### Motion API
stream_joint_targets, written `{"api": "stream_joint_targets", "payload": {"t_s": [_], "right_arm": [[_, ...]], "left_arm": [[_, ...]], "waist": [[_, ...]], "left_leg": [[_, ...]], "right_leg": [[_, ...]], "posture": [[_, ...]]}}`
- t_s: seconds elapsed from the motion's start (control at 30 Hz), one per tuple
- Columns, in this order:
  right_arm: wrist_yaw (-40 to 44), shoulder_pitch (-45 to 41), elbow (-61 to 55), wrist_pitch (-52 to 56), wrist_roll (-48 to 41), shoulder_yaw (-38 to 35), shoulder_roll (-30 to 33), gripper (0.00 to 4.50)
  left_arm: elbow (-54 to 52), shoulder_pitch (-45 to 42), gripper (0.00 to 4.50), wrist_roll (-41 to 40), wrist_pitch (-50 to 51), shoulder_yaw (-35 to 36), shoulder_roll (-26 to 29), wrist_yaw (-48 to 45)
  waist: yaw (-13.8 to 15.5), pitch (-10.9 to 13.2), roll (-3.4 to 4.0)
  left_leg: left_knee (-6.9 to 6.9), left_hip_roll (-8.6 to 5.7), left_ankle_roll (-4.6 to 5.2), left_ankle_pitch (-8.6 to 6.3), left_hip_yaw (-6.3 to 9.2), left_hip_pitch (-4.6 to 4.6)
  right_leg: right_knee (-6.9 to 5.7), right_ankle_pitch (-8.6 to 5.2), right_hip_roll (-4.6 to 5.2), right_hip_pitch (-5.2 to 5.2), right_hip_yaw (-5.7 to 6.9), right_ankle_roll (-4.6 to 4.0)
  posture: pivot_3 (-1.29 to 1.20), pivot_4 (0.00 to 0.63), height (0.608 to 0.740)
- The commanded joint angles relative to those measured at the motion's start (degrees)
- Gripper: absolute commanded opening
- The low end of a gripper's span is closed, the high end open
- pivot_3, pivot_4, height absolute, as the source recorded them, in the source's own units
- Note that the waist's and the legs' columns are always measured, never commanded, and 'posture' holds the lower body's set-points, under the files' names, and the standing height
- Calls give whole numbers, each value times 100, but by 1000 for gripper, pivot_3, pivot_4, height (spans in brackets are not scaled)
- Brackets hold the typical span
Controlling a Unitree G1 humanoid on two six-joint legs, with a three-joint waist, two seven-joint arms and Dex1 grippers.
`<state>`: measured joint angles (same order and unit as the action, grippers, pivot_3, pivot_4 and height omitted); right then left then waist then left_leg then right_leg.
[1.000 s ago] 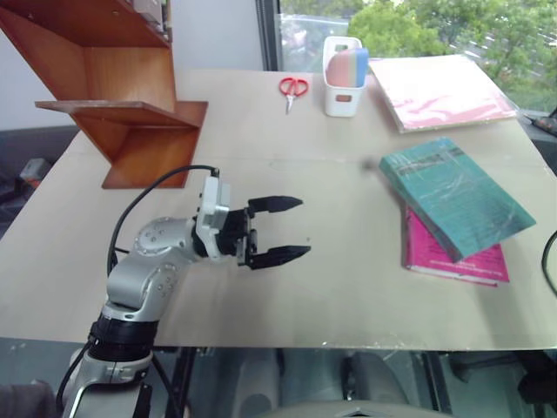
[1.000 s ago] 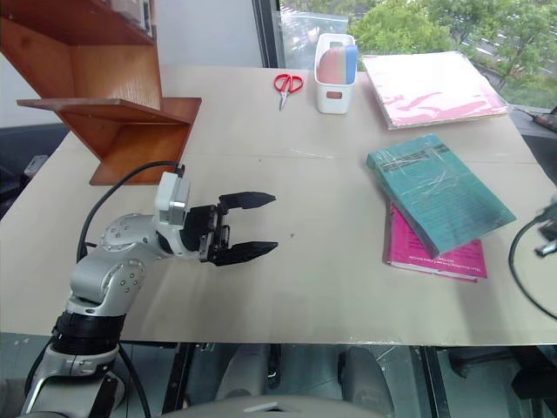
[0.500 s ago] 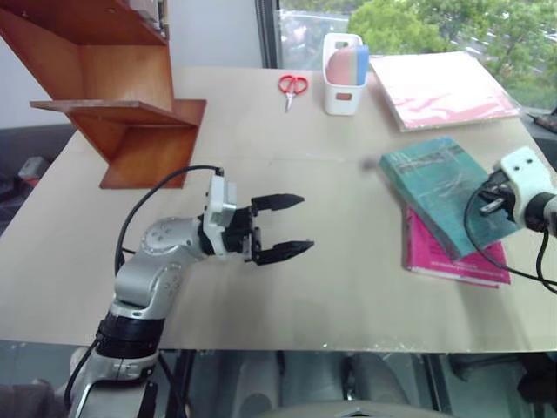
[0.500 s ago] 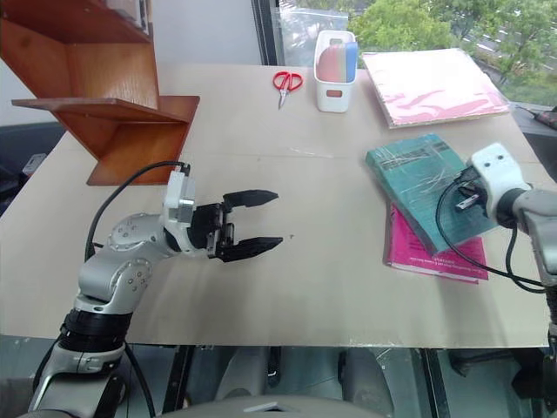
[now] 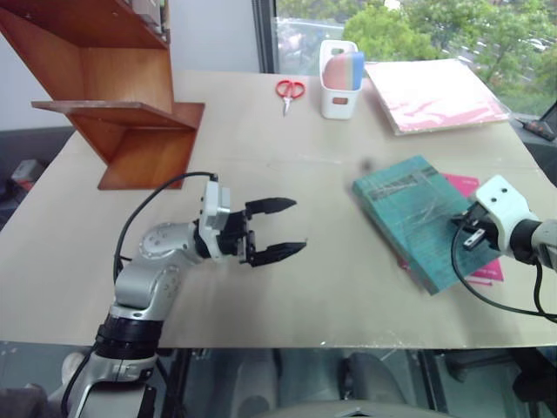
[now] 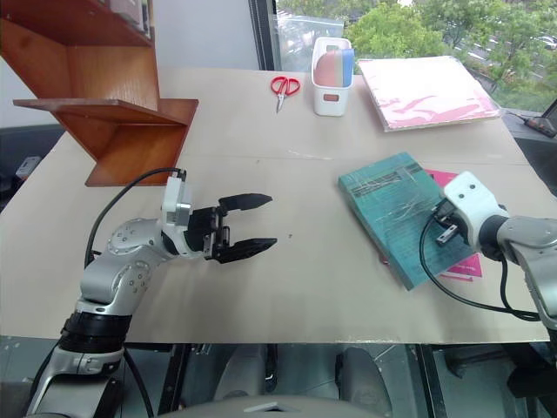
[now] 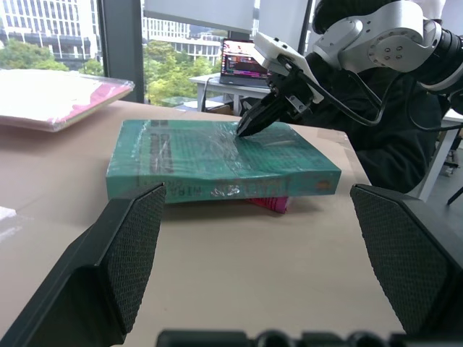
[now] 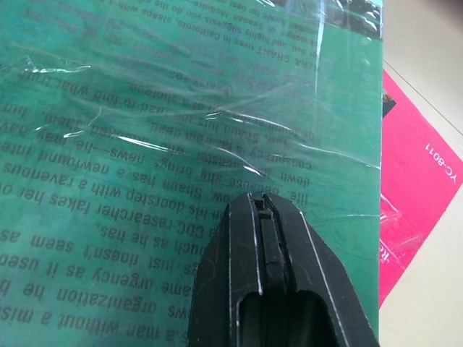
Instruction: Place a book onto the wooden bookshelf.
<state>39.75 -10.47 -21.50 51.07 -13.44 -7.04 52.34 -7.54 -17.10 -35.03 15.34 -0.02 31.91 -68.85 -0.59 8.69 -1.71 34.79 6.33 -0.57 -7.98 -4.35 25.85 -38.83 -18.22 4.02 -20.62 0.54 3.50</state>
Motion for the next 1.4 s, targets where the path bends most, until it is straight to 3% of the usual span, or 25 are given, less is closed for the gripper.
{"api": "stream_joint_targets", "payload": {"t_s": [0.03, 0.23, 0.57, 0.73, 0.87, 1.1, 1.27, 1.4], "right_arm": [[-204, -2, 26, -55, -116, -277, -301, 65], [332, 612, -1031, -922, -754, -1292, -476, 65], [126, 1396, -2355, -698, -1682, -2005, -910, 65], [20, 2394, -3363, -418, -2537, -2454, -1210, 2335], [-390, 2857, -3801, -376, -2804, -2642, -1350, 4356], [-1128, 3663, -3850, -1329, -2542, -2729, -1016, 4448], [-1554, 4227, -3850, -1863, -2527, -2713, -827, 4448], [-2023, 4752, -3850, -2400, -2463, -2716, -647, 4448]], "left_arm": [[-40, -121, 4500, -33, -92, 72, -39, -44], [-142, -266, 4500, -106, 48, -77, -184, -56], [317, -792, 4500, -56, 369, -250, -442, -36], [660, -974, 4500, 4, 886, -305, -649, 438], [864, -1306, 4500, -362, 2211, -390, -921, 914], [2340, -2427, 4500, -1194, 5015, -143, -1700, 1684], [3546, -3140, 4500, -1158, 5943, 193, -2395, 2434], [4333, -3570, 4500, -986, 6090, 612, -3005, 3148]], "waist": [[-17, -2, -4], [34, 18, 28], [121, 21, 31], [152, 21, 30], [120, 22, 29], [141, 23, 25], [130, 24, 23], [136, 26, 20]], "left_leg": [[0, 0, 0, 0, 0, 0], [-6, -1, 1, 0, -3, 15], [-10, -3, 1, -1, -1, 20], [-10, -4, 2, -1, 9, 22], [4, -6, 3, -1, 16, 28], [20, -10, 3, 0, 32, 27], [21, -18, 9, -4, 41, 47], [21, -19, 11, -5, 47, 55]], "right_leg": [[0, 0, 0, 0, 0, 1], [0, 8, -1, -11, -3, 15], [2, 7, -3, -16, -1, 17], [4, 7, -4, -13, 5, 17], [0, 7, -3, -12, 7, 19], [-3, 7, -4, -8, 11, 19], [2, 6, -3, -12, 16, 20], [4, 5, -4, -17, 22, 23]], "posture": [[0, 150, 740], [0, 150, 740], [0, 150, 740], [0, 150, 740], [0, 150, 740], [0, 150, 740], [0, 150, 740], [0, 150, 740]]}}
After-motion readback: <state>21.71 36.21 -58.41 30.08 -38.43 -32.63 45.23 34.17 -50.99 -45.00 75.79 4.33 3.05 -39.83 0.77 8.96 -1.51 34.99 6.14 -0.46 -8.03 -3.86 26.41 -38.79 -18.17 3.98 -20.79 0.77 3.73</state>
